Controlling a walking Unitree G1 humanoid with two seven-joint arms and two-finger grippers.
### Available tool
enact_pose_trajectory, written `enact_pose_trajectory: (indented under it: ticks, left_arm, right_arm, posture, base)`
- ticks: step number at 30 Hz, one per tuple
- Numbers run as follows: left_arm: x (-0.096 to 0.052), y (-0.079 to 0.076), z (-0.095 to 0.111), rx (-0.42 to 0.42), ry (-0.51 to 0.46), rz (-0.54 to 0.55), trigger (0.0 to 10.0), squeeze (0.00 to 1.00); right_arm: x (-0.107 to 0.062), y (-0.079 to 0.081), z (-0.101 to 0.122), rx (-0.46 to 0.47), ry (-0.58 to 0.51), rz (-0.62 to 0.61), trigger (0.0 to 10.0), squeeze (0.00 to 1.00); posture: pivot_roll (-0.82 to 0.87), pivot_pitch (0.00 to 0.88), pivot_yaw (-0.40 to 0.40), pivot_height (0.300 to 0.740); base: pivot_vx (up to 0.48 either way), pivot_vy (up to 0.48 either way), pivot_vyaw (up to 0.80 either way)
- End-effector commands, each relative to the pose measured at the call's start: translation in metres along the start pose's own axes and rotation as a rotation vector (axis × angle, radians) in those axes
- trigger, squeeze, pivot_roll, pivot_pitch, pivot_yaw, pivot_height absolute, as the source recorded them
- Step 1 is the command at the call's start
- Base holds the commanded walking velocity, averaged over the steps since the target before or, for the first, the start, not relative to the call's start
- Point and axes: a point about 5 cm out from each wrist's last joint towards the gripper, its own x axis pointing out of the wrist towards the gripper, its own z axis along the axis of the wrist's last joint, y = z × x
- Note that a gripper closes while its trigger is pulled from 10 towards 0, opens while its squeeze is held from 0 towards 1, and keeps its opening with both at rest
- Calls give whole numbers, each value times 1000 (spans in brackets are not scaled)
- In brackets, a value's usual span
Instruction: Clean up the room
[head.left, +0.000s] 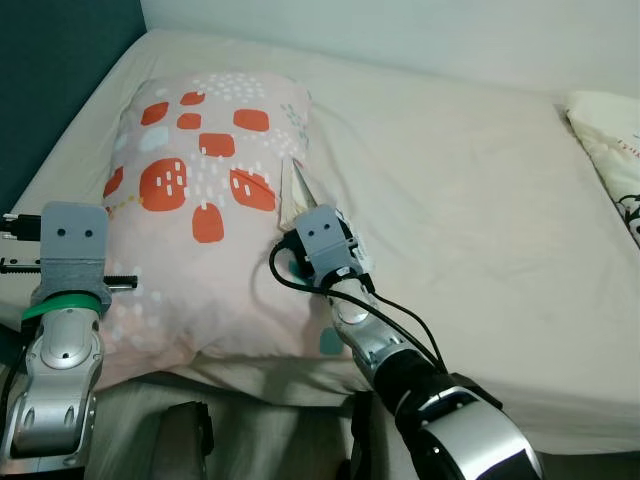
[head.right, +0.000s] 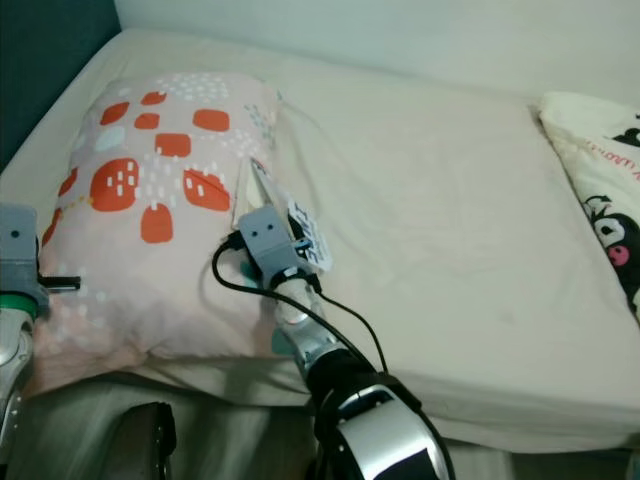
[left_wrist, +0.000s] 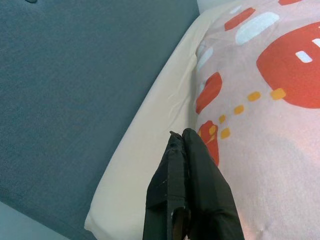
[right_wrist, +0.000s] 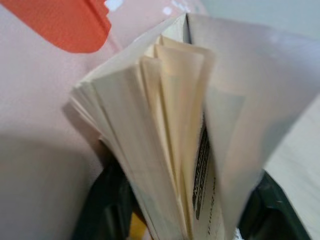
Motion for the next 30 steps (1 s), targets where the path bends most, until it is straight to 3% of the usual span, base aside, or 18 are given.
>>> enact_pose_trajectory:
  ticks: [1, 15, 19, 20, 21, 24, 26, 27, 28, 30]
  left_arm:
    - [-3, 0, -4, 13, 17, -3, 10000, 0]
    - [1, -6, -3, -1, 12, -16, 10000, 0]
    - [1, -8, -2, -8, 10, -19, 10000, 0]
    - [1, -8, -2, -8, 10, -19, 10000, 0]
    - [1, -8, -2, -10, 11, -18, 10000, 0]
    - [1, -8, -3, -11, 12, -17, 10000, 0]
    - [1, -9, -6, -14, 21, -20, 10000, 0]
    - [1, -9, -6, -14, 21, -20, 10000, 0]
    - [1, -9, -7, -15, 25, -23, 10000, 0]
    - [4, -15, -5, -19, 22, -43, 10000, 0]
  right_arm:
    - [-2, 0, -5, -29, 9, -11, 0, 0]
    - [-2, -21, -3, -286, -114, -61, 0, 0]
    - [-6, -47, -6, -409, -190, -114, 0, 0]
    - [-6, -47, -6, -409, -190, -114, 0, 0]
    - [-10, -62, -7, -466, -231, -149, 0, 0]
    - [-15, -74, -8, -510, -263, -176, 0, 0]
    - [-30, -111, -11, -643, -312, -268, 0, 0]
    - [-30, -111, -11, -643, -312, -268, 0, 0]
    - [-36, -123, -11, -691, -322, -296, 0, 0]
    - [-47, -139, -21, -837, -301, -289, 0, 0]
  posture:
    - [205, 177, -44, 546]
    - [169, 164, -32, 546]
    - [151, 166, -37, 546]
    - [151, 166, -37, 546]
    - [144, 167, -38, 546]
    - [144, 167, -38, 546]
    - [115, 171, -29, 546]
    - [115, 171, -29, 546]
    - [115, 171, -29, 546]
    - [93, 170, -12, 546]
  base:
    - [0, 0, 0]
    - [0, 0, 0]
    - [0, 0, 0]
    - [0, 0, 0]
    - [0, 0, 0]
    - [0, 0, 0]
    - [0, 0, 0]
    - [0, 0, 0]
    - [0, 0, 0]
    - [0, 0, 0]
